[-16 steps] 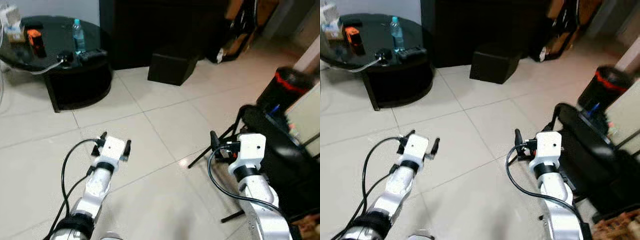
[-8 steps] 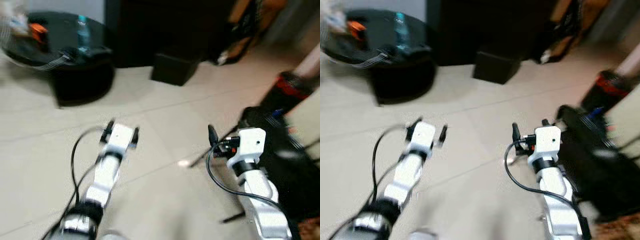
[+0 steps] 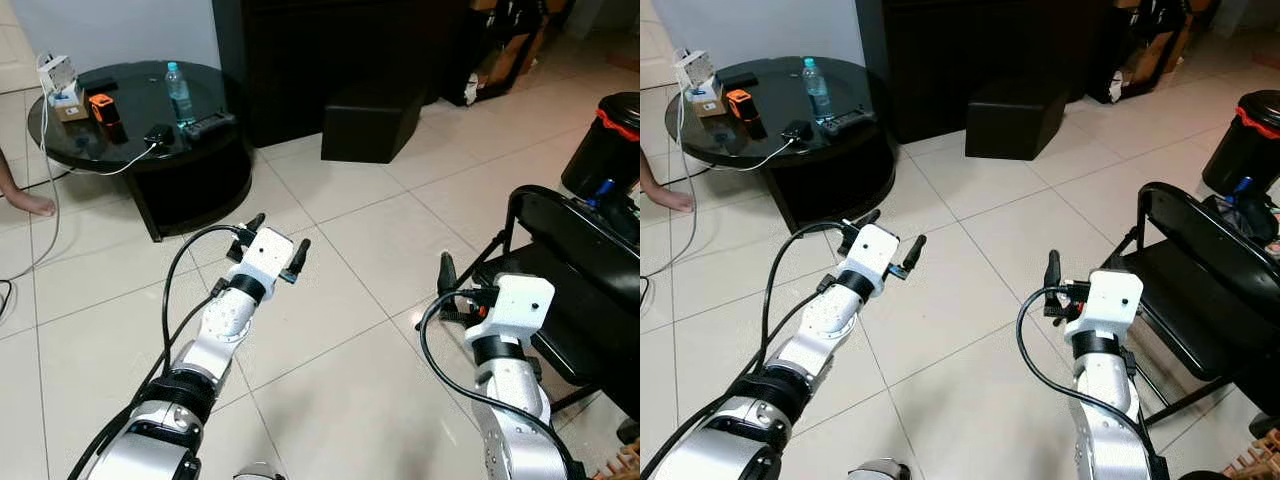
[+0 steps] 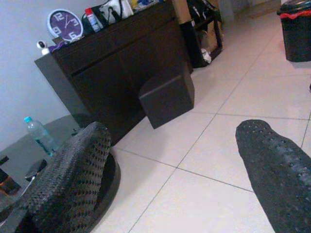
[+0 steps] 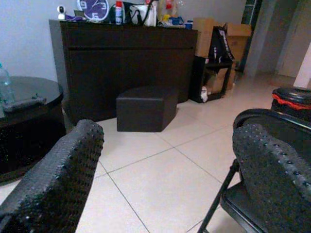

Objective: Picking trash to rubbish bin

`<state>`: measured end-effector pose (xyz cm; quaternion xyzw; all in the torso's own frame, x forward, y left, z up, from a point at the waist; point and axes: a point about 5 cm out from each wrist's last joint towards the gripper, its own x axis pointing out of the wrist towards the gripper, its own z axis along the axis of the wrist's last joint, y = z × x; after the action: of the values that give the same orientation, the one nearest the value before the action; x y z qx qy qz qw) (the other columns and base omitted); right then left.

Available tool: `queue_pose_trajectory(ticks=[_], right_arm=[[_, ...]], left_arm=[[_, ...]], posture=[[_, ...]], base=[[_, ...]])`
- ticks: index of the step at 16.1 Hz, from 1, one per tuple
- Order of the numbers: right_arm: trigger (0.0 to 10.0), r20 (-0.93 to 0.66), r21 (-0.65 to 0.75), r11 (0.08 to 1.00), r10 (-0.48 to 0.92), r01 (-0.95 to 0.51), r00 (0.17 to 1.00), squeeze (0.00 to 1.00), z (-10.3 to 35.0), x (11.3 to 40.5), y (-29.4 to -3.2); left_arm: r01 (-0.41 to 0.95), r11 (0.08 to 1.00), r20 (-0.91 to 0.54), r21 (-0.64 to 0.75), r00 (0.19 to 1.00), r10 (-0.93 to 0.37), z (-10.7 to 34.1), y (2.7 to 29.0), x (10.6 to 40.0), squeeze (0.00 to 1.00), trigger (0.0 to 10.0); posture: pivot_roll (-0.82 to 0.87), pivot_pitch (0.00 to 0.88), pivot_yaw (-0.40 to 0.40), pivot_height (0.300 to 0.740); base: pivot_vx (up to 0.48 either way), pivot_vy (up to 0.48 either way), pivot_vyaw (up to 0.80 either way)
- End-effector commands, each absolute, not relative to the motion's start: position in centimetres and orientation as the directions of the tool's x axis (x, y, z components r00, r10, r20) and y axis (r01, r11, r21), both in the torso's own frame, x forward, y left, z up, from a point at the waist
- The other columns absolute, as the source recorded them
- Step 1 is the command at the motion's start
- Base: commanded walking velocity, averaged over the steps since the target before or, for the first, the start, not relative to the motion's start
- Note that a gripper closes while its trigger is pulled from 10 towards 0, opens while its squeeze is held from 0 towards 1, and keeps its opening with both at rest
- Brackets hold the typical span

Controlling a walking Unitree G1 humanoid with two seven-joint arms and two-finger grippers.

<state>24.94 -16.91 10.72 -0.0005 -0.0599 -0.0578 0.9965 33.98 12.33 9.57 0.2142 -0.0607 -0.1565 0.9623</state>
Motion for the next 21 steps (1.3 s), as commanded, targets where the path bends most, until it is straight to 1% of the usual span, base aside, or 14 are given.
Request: queue_pose_trajectory(ticks=[1, 2, 3, 6, 8, 21], right_arm=[[10.0, 0.134, -0.002, 0.992, -0.125, 0.126, 0.983, 0.00, 11.0, 24.8, -17.2], [10.0, 0.130, -0.007, 0.993, -0.115, 0.117, 0.985, 0.00, 10.9, 24.8, -17.1], [10.0, 0.124, -0.043, 0.995, -0.081, 0.087, 0.989, 0.00, 10.8, 24.9, -16.7], [10.0, 0.119, -0.054, 0.996, -0.065, 0.072, 0.991, 0.00, 10.8, 24.9, -16.5], [10.0, 0.114, -0.058, 0.995, -0.070, 0.077, 0.991, 0.00, 10.7, 24.8, -16.6], [10.0, 0.099, -0.056, 0.996, -0.068, 0.074, 0.993, 0.00, 10.3, 24.2, -16.6]], left_arm=[[0.280, 0.852, 0.036, 0.443, 0.944, -0.329, 8.9, 12.5, 33.6, 0.00, 10.0], [0.267, 0.858, 0.025, 0.439, 0.951, -0.309, 8.4, 12.8, 33.3, 0.00, 10.0], [0.268, 0.867, 0.023, 0.420, 0.952, -0.305, 8.3, 12.8, 33.2, 0.00, 10.0], [0.285, 0.868, 0.004, 0.406, 0.950, -0.314, 8.0, 12.3, 33.2, 0.00, 10.0], [0.324, 0.871, -0.019, 0.369, 0.940, -0.341, 7.8, 11.9, 33.2, 0.00, 10.0], [0.346, 0.873, -0.050, 0.344, 0.935, -0.350, 7.3, 12.0, 33.0, 0.00, 10.0]], posture=[[0.23, 0.044, -0.026, 0.740], [0.23, 0.045, -0.034, 0.740], [0.23, 0.045, -0.039, 0.740], [0.23, 0.045, -0.047, 0.740], [0.21, 0.041, -0.047, 0.740], [0.20, 0.049, -0.050, 0.740]], base=[[0.000, 0.000, 0.00], [0.000, 0.000, 0.00], [0.000, 0.000, 0.00], [0.000, 0.000, 0.80], [0.000, 0.000, 0.80], [0.309, 0.000, 0.00]])
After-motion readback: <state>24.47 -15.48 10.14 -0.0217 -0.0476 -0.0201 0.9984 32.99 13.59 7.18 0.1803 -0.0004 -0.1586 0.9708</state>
